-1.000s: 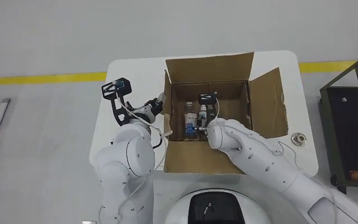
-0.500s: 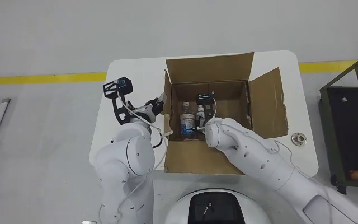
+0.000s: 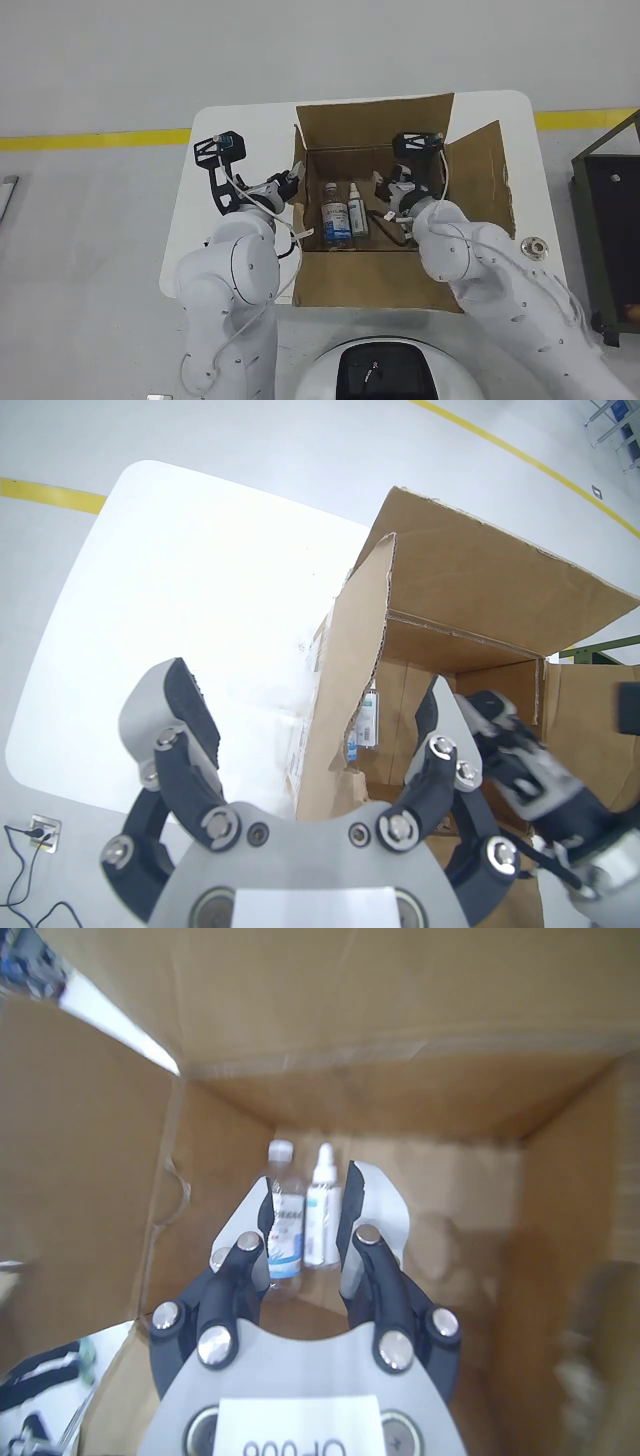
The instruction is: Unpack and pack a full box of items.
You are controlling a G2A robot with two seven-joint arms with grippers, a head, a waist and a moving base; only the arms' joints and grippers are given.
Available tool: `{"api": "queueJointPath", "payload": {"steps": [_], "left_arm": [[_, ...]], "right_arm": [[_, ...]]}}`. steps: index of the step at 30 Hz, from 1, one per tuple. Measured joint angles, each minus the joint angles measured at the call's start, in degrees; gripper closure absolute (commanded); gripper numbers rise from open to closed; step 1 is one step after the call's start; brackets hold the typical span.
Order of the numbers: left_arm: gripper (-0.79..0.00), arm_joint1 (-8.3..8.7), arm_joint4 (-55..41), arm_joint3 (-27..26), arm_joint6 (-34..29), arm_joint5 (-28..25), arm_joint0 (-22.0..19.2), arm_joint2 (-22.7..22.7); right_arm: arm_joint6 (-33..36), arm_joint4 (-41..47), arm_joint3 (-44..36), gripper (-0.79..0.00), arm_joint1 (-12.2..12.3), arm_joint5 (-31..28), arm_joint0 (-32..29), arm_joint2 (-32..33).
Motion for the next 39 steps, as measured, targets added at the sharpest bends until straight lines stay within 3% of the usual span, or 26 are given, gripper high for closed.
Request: {"api": "queueJointPath", "payload": {"steps": [1, 8, 15, 18, 28, 32, 39], "left_arm": [[-0.785, 0.0, -0.15, 0.2, 0.06, -0.06, -0.11, 0.02], [-0.785, -0.09, -1.64, 1.39, 0.6, -0.61, -0.85, 0.97], [-0.785, -0.15, -2.3, 1.8, 0.76, -1.0, -1.2, 2.12], [-0.785, -0.17, -2.36, 2.13, 0.87, -0.99, -1.32, 2.58], [-0.785, -0.32, -2.05, 3.4, 1.2, -0.59, -2.06, 4.16], [-0.785, -0.34, -1.79, 3.51, 1.16, -0.53, -2.05, 4.28], [-0.785, -0.34, -1.62, 3.39, 1.08, -0.61, -1.96, 4.22]], "right_arm": [[0.36, -1.25, -2.97, 0.0, 0.52, -1.01, -2.03, 2.67], [7.65, -11.02, -16.65, 0.0, 3.53, -9.94, -15.17, 23.94], [17.02, -15.34, -17.99, 0.0, 5.29, -25.12, -22.69, 38.27], [19.53, -15.72, -17.68, 0.0, 5.56, -29.98, -24.57, 39.6], [19.08, -15.7, -17.63, 0.0, 5.54, -29.24, -24.44, 39.45], [17.88, -20.27, -13.46, 0.0, 5.95, -35.67, -26.03, 35.94], [28.72, -21.42, -4.94, 0.0, 6.72, -44.31, -21.3, 33.43]]}}
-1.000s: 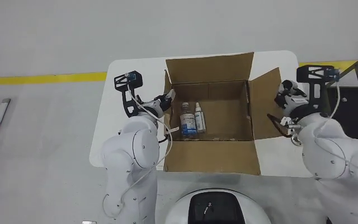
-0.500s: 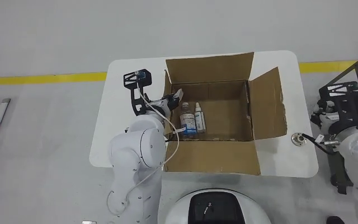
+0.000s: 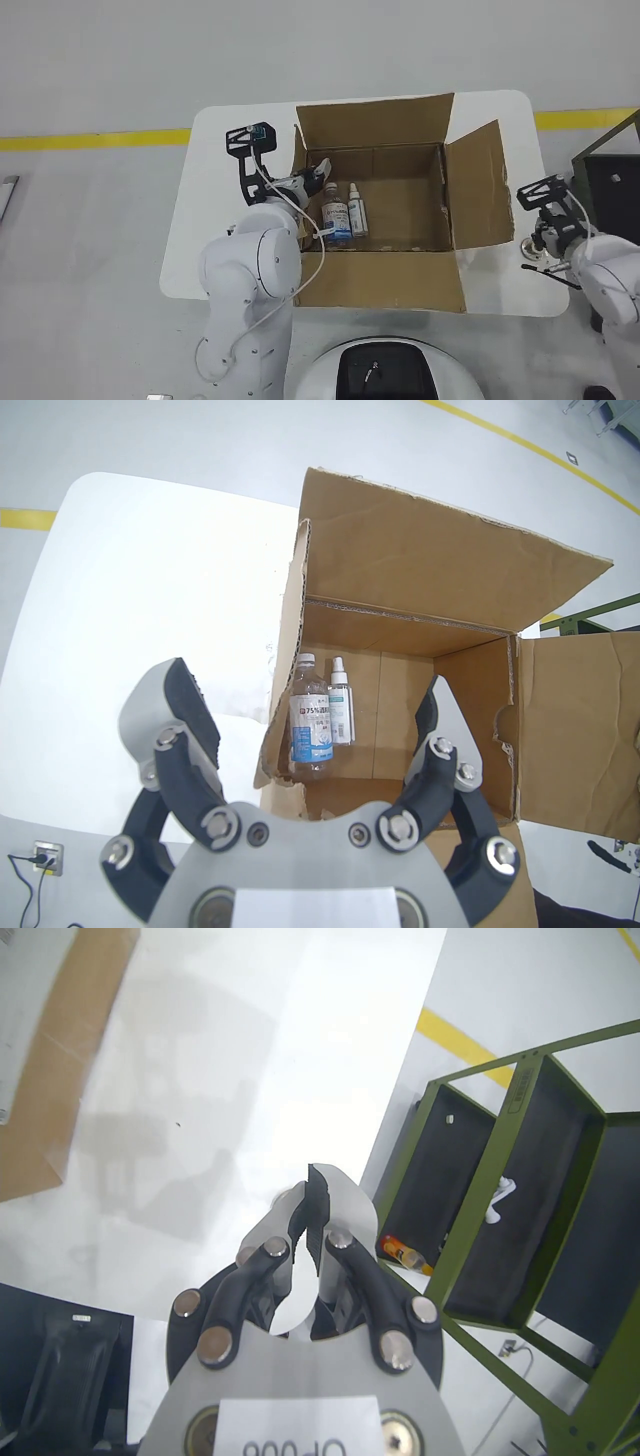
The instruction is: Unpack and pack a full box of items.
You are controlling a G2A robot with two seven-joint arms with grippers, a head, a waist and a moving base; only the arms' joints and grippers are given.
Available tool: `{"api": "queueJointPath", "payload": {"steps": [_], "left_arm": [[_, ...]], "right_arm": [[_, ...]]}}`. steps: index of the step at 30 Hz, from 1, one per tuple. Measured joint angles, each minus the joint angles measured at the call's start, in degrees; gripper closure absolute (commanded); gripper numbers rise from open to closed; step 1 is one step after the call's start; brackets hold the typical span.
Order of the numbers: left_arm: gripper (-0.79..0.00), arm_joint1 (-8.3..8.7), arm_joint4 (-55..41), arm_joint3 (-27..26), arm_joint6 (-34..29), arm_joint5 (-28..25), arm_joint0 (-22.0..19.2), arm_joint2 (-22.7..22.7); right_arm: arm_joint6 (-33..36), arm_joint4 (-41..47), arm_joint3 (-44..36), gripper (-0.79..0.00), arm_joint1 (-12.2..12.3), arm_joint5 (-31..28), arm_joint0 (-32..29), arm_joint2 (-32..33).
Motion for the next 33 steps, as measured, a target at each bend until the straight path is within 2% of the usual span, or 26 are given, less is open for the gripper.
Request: {"api": "queueJointPath", "payload": {"steps": [2, 5, 8, 12, 13, 14, 16, 18, 20, 26, 33], "left_arm": [[-0.785, -0.02, -0.06, -0.02, 0.04, 0.11, 0.05, 0.01], [-0.785, -0.04, -0.13, -0.04, 0.0, 0.22, 0.09, 0.05], [-0.785, -0.06, -0.15, 0.02, 0.04, 0.29, 0.07, 0.11], [-0.785, -0.11, -0.26, 0.53, 0.17, 0.47, -0.26, 0.25], [-0.785, -0.13, -0.25, 0.72, 0.17, 0.48, -0.38, 0.33], [-0.785, -0.15, -0.25, 0.95, 0.17, 0.48, -0.55, 0.45], [-0.785, -0.19, -0.33, 1.27, 0.18, 0.47, -0.8, 0.61], [-0.785, -0.22, -0.4, 1.57, 0.17, 0.46, -1.07, 0.7], [-0.785, -0.24, -0.36, 1.83, 0.15, 0.4, -1.27, 0.69], [-0.785, -0.27, -0.42, 2.18, 0.07, 0.39, -1.52, 0.54], [-0.785, -0.31, -0.28, 2.31, 0.04, 0.3, -1.64, 0.53]], "right_arm": [[5.3, 0.79, 2.05, 0.0, 0.38, -3.26, 1.59, -0.26], [11.84, 0.92, 4.89, 0.0, 0.6, -4.35, 3.67, -0.51], [14.95, 3.78, 6.24, 0.0, 0.88, -4.73, 5.1, -0.07], [14.96, 7.15, 6.47, 0.0, 1.18, -4.52, 5.69, 0.79], [14.79, 7.82, 6.41, -0.086, 1.26, -4.66, 5.69, 1.04], [14.61, 8.39, 6.51, -0.139, 1.37, -4.67, 5.64, 1.42], [13.81, 9.44, 6.97, -0.142, 1.47, -4.22, 5.6, 2.04], [12.48, 10.89, 7.45, -0.222, 1.61, -3.83, 5.48, 3.01], [10.67, 11.66, 7.94, -0.268, 1.78, -4.06, 4.91, 4.0], [5.96, 11.67, 10.13, -0.283, 2.28, -4.37, 2.9, 6.01], [3.81, 13.12, 11.63, -0.302, 2.63, -4.6, 1.87, 5.17]]}}
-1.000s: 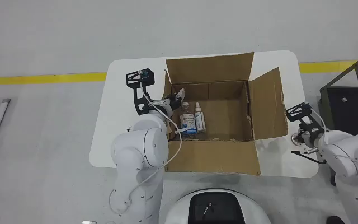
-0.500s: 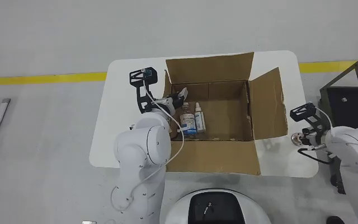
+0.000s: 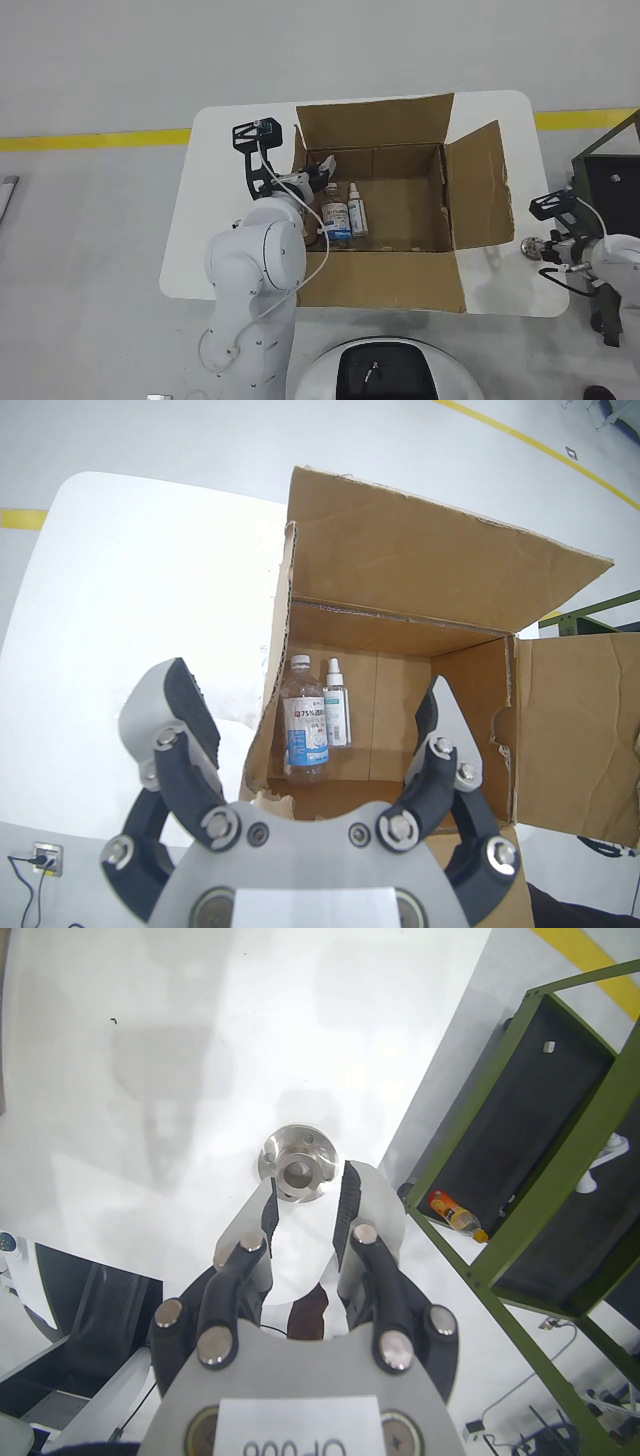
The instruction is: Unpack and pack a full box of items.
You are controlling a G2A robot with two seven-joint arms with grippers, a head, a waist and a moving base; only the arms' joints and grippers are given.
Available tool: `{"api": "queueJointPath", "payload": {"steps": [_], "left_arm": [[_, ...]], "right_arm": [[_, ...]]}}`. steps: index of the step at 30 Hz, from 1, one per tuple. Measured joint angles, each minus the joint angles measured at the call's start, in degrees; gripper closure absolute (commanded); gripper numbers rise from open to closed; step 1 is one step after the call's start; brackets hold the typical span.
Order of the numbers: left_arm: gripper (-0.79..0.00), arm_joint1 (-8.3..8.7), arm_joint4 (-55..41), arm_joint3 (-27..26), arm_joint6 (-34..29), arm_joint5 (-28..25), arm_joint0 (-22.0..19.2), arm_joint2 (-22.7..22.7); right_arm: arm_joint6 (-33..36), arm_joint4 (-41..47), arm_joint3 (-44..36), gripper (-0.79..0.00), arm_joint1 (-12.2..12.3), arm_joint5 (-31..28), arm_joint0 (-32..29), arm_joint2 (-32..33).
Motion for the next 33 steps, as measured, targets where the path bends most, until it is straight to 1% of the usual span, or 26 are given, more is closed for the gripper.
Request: {"api": "queueJointPath", "payload": {"steps": [9, 15, 27, 32, 33], "left_arm": [[-0.785, -0.01, 0.48, -0.31, -0.15, -0.08, 0.06, -0.16], [-0.785, -0.05, 0.62, -0.49, -0.2, -0.01, 0.16, -0.15], [-0.785, -0.1, 0.8, -0.74, -0.19, 0.0, 0.44, -0.18], [-0.785, -0.12, 1.0, -0.8, -0.12, -0.11, 0.45, -0.17], [-0.785, -0.13, 1.03, -0.82, -0.12, -0.09, 0.46, -0.19]], "right_arm": [[-1.6, -1.41, 2.44, -0.317, 0.43, 1.34, 0.53, -2.24], [-2.27, -2.17, 3.78, -0.314, 0.73, 1.94, 0.91, -3.38], [-2.81, -2.22, 5.16, -0.274, 1.3, 3.04, 1.56, -4.44], [-2.74, -2.21, 5.58, -0.2, 1.55, 3.07, 1.78, -4.96], [-2.74, -2.19, 5.62, -0.154, 1.59, 3.08, 1.8, -5.04]]}}
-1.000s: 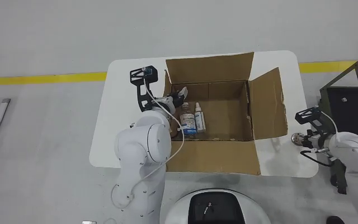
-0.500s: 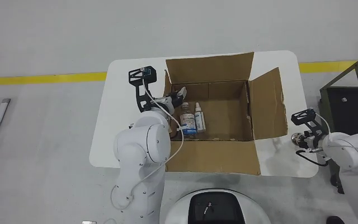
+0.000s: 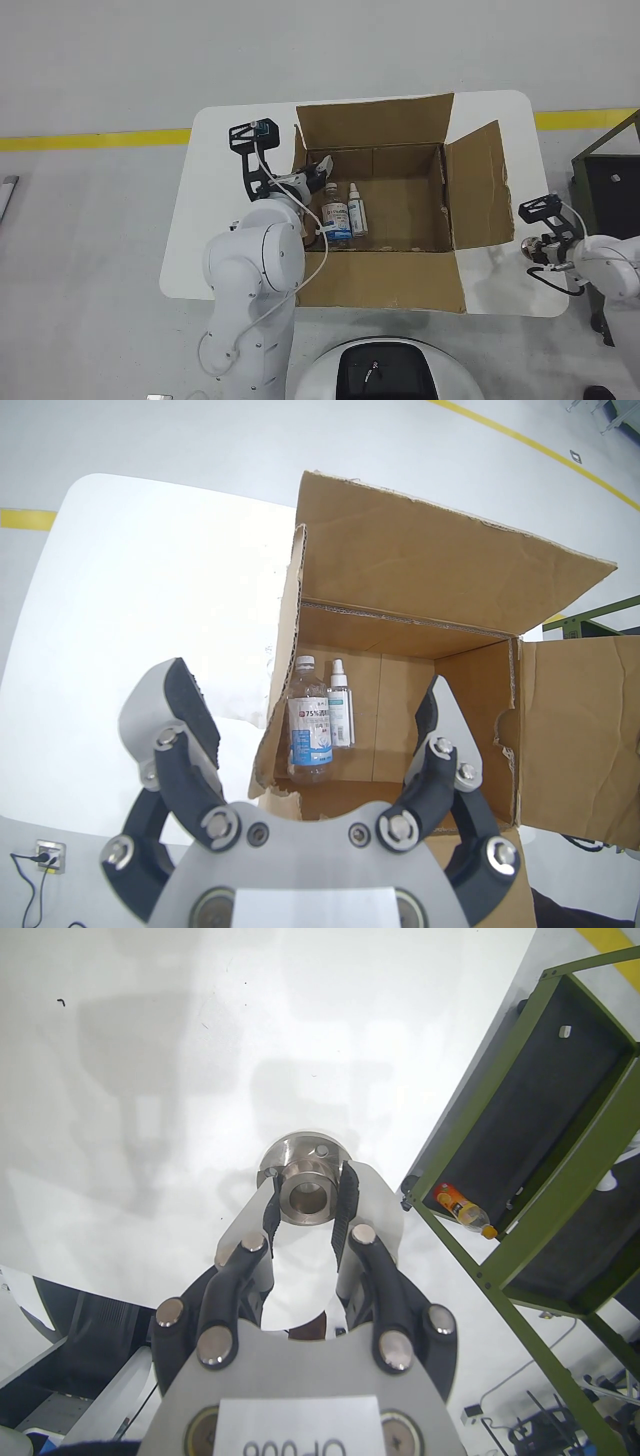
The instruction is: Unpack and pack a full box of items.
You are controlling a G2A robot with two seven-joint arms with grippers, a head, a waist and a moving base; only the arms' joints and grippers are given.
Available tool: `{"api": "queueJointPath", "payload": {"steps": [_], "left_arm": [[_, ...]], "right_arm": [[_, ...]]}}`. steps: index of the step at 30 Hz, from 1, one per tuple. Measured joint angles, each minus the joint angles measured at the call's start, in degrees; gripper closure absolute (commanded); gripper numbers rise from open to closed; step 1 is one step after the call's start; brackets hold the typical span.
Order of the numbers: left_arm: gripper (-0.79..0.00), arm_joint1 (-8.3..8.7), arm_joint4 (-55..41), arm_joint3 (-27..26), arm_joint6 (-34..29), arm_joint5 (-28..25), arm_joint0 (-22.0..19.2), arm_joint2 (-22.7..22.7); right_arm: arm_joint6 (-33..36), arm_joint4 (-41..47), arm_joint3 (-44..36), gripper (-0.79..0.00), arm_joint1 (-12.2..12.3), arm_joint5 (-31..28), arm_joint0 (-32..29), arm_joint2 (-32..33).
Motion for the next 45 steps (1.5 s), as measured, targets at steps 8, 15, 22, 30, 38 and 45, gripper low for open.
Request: {"api": "queueJointPath", "payload": {"steps": [8, 15, 22, 30, 38, 45], "left_arm": [[-0.785, -0.04, 0.58, -0.07, -0.36, -0.01, -0.02, 0.0], [-0.785, -0.09, 0.68, -0.03, -0.58, -0.33, -0.3, 0.03], [-0.785, -0.15, 0.58, 0.04, -0.2, 0.19, -0.06, -0.24], [-0.785, -0.05, 1.42, -2.3, 0.36, 1.67, 1.63, -2.09], [-0.785, 0.16, 2.37, -5.05, 0.4, 2.49, 3.9, -4.68], [-0.785, 0.32, 2.75, -6.66, 0.03, 2.18, 4.91, -6.38]], "right_arm": [[-1.2, 2.59, -1.67, 0.0, 0.33, 2.0, 0.64, 1.27], [-3.23, 9.38, -13.49, 0.0, 0.71, 11.35, 3.37, 10.08], [-3.62, 22.18, -23.92, 0.0, 0.84, 19.84, 9.91, 12.72], [-3.91, 25.22, -27.03, 0.0, 1.07, 24.71, 16.12, 1.49], [-5.63, 17.55, -22.51, 0.0, 0.59, 25.35, 19.39, -16.93], [-6.09, 5.84, -12.21, 0.0, -0.75, 27.04, 23.57, -32.49]]}}
